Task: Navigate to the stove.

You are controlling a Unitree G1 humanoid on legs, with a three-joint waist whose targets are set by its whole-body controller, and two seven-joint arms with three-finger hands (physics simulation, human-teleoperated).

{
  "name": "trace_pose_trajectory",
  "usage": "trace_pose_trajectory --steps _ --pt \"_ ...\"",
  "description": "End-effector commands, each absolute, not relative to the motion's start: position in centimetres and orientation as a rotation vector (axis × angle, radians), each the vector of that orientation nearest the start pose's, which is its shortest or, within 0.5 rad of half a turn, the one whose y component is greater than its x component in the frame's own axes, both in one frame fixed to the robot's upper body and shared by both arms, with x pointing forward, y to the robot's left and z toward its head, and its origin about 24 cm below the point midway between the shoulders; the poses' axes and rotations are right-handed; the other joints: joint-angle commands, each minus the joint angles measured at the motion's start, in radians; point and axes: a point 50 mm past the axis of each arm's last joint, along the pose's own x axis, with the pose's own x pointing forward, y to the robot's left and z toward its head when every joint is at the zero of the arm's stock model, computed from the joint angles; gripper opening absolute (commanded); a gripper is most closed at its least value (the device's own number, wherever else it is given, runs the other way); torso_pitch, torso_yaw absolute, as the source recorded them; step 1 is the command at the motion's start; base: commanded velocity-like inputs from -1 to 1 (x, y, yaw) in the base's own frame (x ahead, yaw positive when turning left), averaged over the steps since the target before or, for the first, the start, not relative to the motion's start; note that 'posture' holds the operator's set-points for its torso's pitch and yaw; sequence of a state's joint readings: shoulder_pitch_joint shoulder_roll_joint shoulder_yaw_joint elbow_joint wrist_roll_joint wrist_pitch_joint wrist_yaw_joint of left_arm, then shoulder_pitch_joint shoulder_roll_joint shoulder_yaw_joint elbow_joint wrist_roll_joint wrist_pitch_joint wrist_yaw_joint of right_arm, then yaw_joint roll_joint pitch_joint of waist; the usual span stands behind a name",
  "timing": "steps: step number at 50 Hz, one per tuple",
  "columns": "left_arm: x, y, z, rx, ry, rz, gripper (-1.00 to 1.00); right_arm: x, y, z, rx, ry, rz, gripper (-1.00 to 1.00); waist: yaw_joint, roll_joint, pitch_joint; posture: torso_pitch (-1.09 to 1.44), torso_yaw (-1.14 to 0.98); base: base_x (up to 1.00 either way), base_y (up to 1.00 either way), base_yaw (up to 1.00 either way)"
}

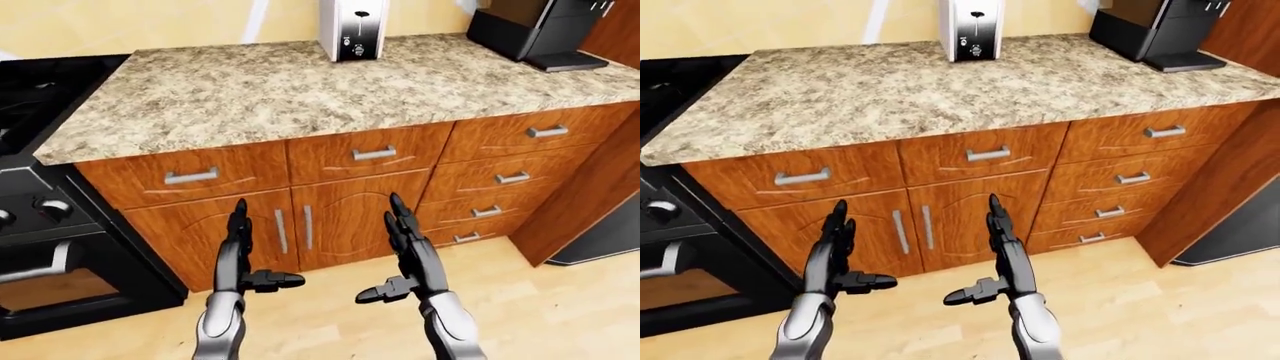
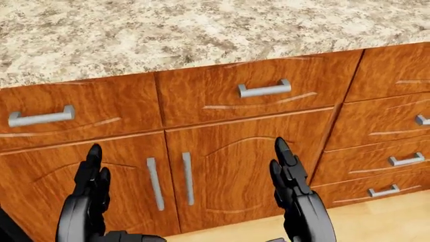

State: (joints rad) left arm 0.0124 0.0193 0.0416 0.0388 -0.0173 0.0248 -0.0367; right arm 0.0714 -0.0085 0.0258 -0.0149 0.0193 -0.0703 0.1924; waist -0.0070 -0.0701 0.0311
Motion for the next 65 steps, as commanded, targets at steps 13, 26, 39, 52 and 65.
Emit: trace_pose_trajectory --steps 13,26,39,52,65 --pt "25.40 15.99 4.12 0.000 0.000 0.000 1.00 24.07 -14.06 4.86 0.005 -0.088 0.191 1.00 -0.006 0.157 -0.022 0.00 0.00 0.00 0.27 0.00" --pt "25.40 15.99 4.12 0.000 0.000 0.000 1.00 24.06 -14.02 4.99 0.008 -0.098 0.194 1.00 0.010 0.080 -0.009 0.00 0.00 0.00 0.02 0.00" --pt "25.40 15.99 4.12 0.000 0.000 0.000 1.00 24.05 -14.00 4.86 -0.002 -0.094 0.193 1.00 0.012 0.087 -0.017 0.00 0.00 0.00 0.00 0.09" --pt "25.40 15.99 4.12 0.000 0.000 0.000 1.00 23.98 -14.01 4.85 -0.003 -0.091 0.194 1.00 0.015 0.061 -0.003 0.00 0.00 0.00 0.00 0.21" --pt "25.40 15.99 4.12 0.000 0.000 0.000 1.00 24.00 -14.00 4.84 0.000 -0.090 0.192 1.00 0.008 0.080 -0.003 0.00 0.00 0.00 0.00 0.23"
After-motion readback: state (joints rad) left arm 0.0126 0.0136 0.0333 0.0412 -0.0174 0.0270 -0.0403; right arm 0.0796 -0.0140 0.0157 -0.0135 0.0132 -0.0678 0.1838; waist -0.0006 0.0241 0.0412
